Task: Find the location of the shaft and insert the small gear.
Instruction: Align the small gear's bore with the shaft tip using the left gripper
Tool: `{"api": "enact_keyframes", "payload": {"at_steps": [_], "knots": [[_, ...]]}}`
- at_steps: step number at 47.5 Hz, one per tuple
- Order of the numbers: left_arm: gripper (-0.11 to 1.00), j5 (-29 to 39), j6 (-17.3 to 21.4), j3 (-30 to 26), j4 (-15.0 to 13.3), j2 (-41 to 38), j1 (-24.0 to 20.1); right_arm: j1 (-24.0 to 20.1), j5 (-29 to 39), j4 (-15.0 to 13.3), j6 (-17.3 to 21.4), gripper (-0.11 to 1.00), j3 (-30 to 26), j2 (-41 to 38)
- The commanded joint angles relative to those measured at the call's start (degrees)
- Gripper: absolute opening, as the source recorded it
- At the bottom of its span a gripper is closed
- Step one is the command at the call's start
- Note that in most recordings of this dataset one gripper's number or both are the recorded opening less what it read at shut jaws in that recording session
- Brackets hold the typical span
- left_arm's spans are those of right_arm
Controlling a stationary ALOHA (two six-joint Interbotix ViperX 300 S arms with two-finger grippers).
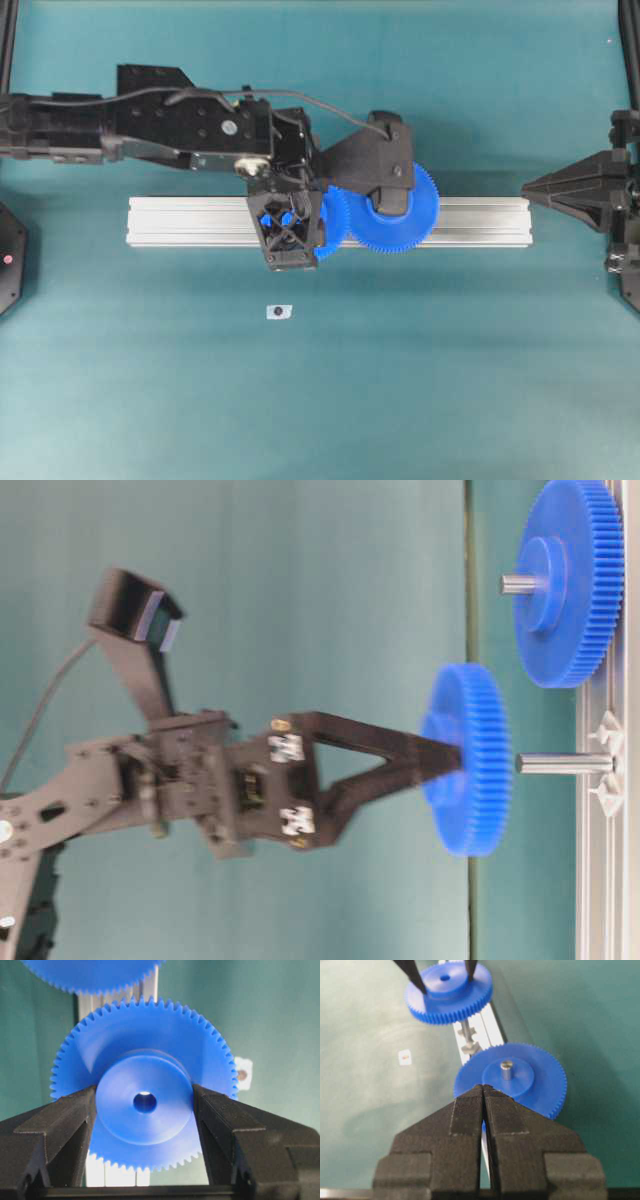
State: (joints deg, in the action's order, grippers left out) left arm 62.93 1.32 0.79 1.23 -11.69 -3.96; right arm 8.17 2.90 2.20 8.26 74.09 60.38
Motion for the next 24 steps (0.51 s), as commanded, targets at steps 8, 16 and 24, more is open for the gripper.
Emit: {"api": "enact_keyframes", "payload": {"at_steps": [8,16,24], "knots": [[0.63,-1.05,0.0,-0.09,0.26,0.79,-0.18,0.44,-0.35,0.0,0.44,0.0,-0.44,-0.35],[0.63,-1.76,0.09,-0.09,0.26,0.09,-0.18,0.44,-0.44,0.0,0.44,0.0,-0.44,-0.35],[0.63,-1.76,0.09,-0.09,0.26,-0.7,-0.18,0.44,-0.35,0.0,0.44,0.0,-0.44,-0.35]]}}
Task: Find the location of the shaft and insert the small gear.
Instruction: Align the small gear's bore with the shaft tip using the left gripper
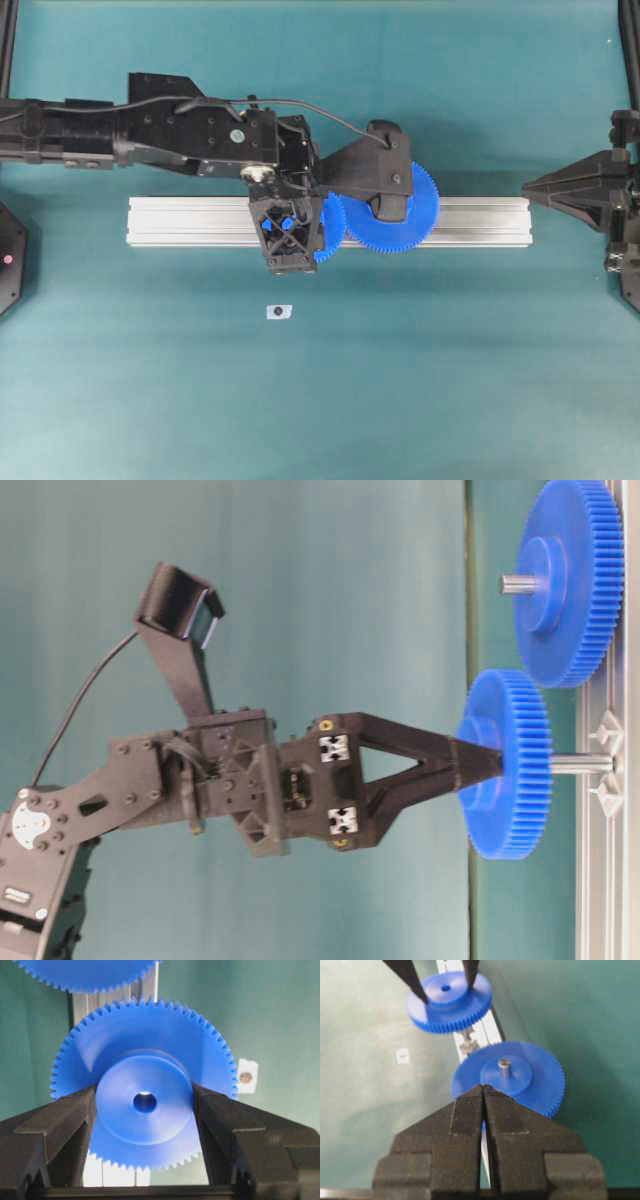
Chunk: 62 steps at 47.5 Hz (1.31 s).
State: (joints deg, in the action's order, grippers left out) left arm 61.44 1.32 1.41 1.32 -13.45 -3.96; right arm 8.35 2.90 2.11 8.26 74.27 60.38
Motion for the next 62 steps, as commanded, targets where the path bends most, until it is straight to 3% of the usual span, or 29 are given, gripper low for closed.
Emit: {"api": "enact_keyframes", "payload": {"at_steps": [1,62], "knots": [[0.63,-0.26,0.09,-0.62,0.18,1.05,-0.18,0.35,-0.44,0.09,0.44,0.0,-0.62,-0.35],[0.63,-1.23,1.93,1.67,0.18,0.53,-3.16,0.7,-0.35,0.0,0.53,0.0,-0.62,0.18]]}}
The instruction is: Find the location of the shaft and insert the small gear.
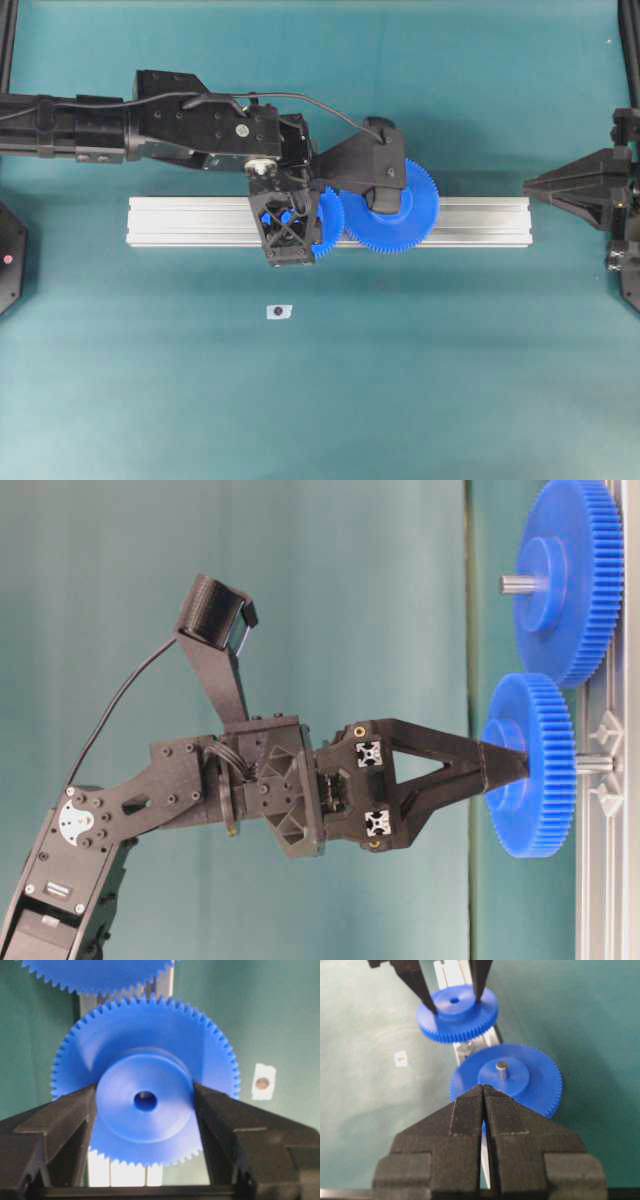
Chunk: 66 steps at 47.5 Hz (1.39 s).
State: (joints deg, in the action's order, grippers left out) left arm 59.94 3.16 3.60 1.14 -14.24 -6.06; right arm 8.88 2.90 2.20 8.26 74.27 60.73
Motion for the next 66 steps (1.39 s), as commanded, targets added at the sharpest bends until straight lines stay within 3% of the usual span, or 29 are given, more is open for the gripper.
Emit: {"api": "enact_keyframes", "payload": {"at_steps": [1,44,52,66], "knots": [[0.63,0.26,0.09,-0.53,0.35,1.41,-1.14,0.18,-0.35,-0.09,0.53,0.0,-0.62,-0.18],[0.64,1.85,-0.09,-2.02,0.35,1.49,-1.05,0.18,-0.35,0.0,0.53,0.0,-0.62,-0.18],[0.85,1.93,0.0,-3.08,0.35,1.49,-1.05,0.18,-0.35,0.0,0.53,0.0,-0.62,-0.18],[0.85,3.08,-0.09,-4.13,0.18,1.49,-0.97,0.18,-0.35,0.0,0.53,0.0,-0.62,-0.18]]}}
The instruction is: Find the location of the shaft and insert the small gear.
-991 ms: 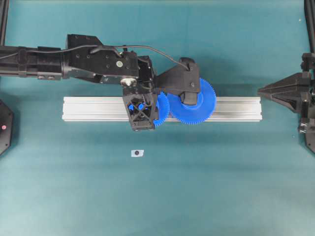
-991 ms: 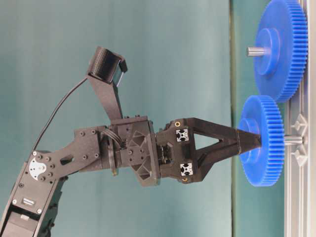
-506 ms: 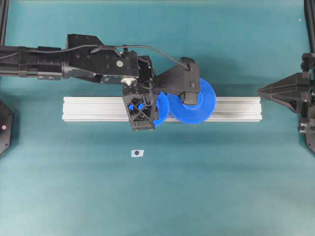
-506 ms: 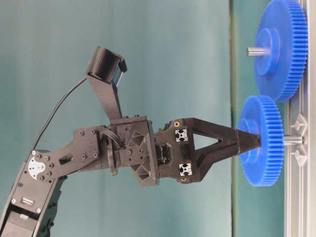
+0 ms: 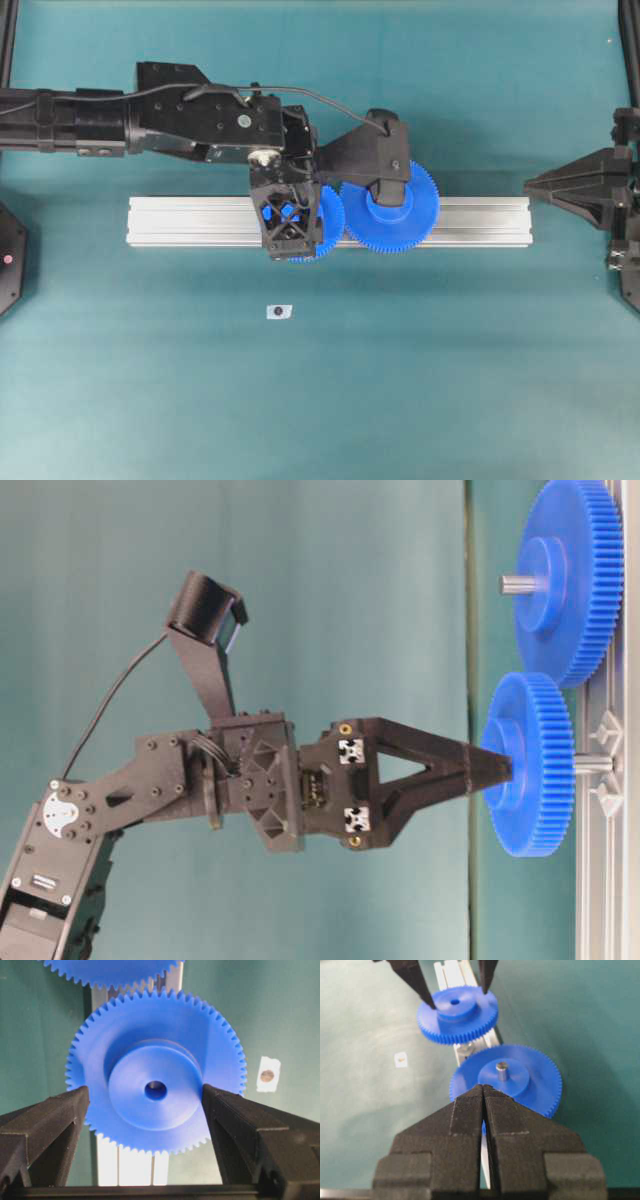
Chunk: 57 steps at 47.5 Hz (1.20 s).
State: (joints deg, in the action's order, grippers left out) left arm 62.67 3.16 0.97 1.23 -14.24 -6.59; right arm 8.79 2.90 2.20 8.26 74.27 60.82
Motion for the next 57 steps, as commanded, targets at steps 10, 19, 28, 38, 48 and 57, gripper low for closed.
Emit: {"api": "enact_keyframes", "payload": {"at_steps": [10,19,28,38,48,57], "knots": [[0.85,1.85,-0.18,-2.64,0.26,1.49,-0.26,0.26,-0.35,0.0,0.53,0.0,-0.62,-0.26],[0.85,1.93,-0.26,-2.81,0.26,1.58,-0.26,0.26,-0.35,0.0,0.53,0.0,-0.62,-0.26],[0.85,2.11,-0.26,-2.99,0.09,1.58,0.26,0.26,-0.44,0.0,0.53,0.0,-0.62,-0.26],[0.85,2.46,-0.35,-3.69,0.09,1.67,0.7,0.26,-0.53,0.0,0.53,0.0,-0.62,-0.26],[0.85,2.46,-1.05,-4.31,0.09,2.46,1.05,0.26,-0.62,0.0,0.53,0.0,-0.62,-0.26],[0.85,2.46,-1.85,-4.31,0.09,3.34,1.49,0.26,-0.7,0.0,0.53,0.0,-0.62,-0.26]]}}
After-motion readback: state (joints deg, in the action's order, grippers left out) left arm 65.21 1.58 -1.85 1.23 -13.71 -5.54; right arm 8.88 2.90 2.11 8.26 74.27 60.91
